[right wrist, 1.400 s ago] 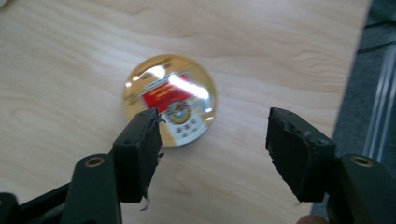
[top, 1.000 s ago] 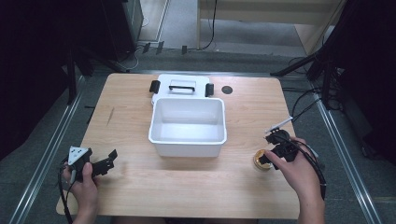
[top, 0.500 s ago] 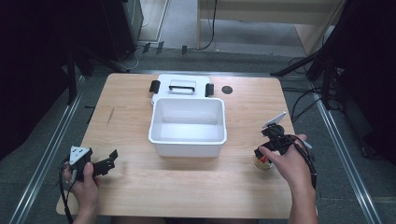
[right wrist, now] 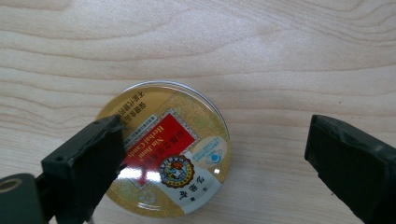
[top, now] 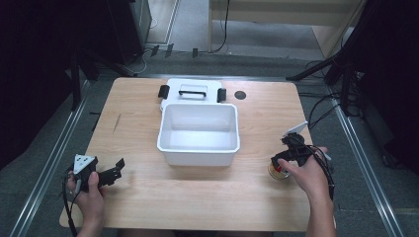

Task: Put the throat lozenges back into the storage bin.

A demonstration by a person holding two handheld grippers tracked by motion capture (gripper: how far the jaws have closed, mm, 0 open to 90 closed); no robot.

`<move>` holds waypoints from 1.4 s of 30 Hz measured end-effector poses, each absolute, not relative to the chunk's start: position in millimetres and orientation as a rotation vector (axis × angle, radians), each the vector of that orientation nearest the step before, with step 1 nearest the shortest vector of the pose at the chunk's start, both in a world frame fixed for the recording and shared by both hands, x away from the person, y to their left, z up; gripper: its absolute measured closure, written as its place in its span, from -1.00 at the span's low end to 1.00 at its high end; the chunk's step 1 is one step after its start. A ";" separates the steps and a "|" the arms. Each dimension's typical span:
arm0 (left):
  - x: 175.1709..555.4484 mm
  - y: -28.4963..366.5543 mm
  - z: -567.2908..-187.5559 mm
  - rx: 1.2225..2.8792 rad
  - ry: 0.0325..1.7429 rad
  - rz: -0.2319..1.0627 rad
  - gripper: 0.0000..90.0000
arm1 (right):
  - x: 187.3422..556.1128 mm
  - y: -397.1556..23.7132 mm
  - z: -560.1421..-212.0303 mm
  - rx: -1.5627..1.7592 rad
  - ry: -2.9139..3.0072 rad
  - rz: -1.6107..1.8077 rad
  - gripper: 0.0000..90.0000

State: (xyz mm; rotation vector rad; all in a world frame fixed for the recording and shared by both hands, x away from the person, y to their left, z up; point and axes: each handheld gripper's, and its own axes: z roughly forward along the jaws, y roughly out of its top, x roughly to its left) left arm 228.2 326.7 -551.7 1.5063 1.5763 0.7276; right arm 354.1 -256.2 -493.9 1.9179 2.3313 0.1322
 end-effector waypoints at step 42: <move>229.0 327.0 -552.0 1.500 1.584 0.722 -1.00 | 343.0 -221.8 -502.5 1.821 2.490 0.056 -0.93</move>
